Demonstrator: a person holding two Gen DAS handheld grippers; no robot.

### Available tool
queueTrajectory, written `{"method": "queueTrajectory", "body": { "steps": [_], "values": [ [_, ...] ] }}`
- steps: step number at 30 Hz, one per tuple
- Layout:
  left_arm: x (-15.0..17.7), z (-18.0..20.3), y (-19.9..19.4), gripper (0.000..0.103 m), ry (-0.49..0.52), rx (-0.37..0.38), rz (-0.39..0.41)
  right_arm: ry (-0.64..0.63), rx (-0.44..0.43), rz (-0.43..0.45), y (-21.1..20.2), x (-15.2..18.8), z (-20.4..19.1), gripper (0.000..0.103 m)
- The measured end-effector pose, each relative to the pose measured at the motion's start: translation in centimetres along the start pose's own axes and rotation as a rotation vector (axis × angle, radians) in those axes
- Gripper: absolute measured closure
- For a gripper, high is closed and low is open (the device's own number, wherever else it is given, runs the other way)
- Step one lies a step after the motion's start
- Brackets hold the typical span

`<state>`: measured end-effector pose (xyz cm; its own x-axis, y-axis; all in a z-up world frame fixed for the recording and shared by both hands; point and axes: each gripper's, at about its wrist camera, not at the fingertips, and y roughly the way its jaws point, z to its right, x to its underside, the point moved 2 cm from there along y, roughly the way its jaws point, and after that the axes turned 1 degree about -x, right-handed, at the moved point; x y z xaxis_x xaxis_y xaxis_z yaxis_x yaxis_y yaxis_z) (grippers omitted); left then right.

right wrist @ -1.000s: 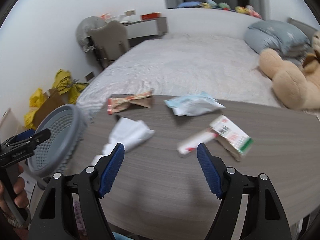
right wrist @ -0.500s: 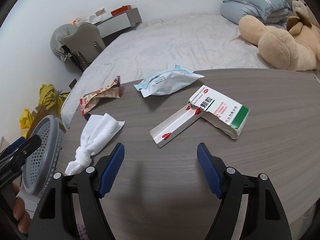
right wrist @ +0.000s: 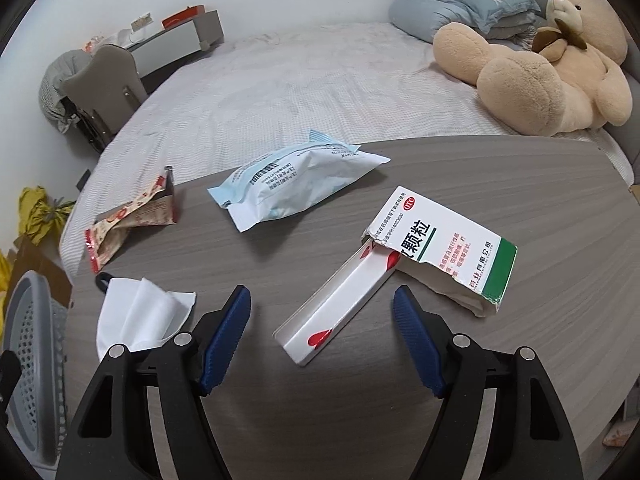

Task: Collect trash
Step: 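Close the right gripper on the white stick with red marks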

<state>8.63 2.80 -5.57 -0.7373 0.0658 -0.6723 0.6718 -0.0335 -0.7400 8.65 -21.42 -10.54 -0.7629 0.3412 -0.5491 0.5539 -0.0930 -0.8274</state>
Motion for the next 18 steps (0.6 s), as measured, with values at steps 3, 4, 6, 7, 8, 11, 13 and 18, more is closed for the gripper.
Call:
{"method": "queueTrajectory", "body": {
  "steps": [3, 4, 6, 7, 8, 11, 13, 18],
  "values": [
    [0.1, -0.4, 0.1, 0.006, -0.008, 0.007, -0.004, -0.005, 0.023, 0.005, 0.1, -0.1, -0.1, 0.037],
    [0.1, -0.5, 0.2, 0.006, -0.012, 0.010, -0.005, -0.006, 0.026, 0.003, 0.1, -0.1, -0.1, 0.046],
    [0.1, -0.7, 0.1, 0.006, -0.017, 0.013, -0.004, -0.009, 0.025, -0.010, 0.2, 0.0, -0.1, 0.057],
    [0.1, -0.8, 0.1, 0.006, -0.020, 0.015, -0.002, -0.011, 0.021, -0.012, 0.2, 0.0, -0.1, 0.061],
    [0.1, -0.9, 0.0, 0.006, -0.022, 0.016, 0.000, -0.014, 0.016, -0.009, 0.1, 0.1, -0.1, 0.063],
    [0.0, -1.2, -0.1, 0.006, -0.029, 0.019, 0.004, -0.037, 0.002, -0.007, -0.3, 0.5, -0.3, 0.071],
    [0.1, -1.2, -0.2, 0.006, -0.029, 0.027, 0.004, -0.051, -0.018, -0.009, -0.7, 0.9, -0.5, 0.076],
    [0.4, -0.6, -0.5, 0.006, -0.013, 0.044, 0.003, -0.108, -0.077, -0.027, -1.8, 2.1, -1.2, 0.085]
  ]
}}
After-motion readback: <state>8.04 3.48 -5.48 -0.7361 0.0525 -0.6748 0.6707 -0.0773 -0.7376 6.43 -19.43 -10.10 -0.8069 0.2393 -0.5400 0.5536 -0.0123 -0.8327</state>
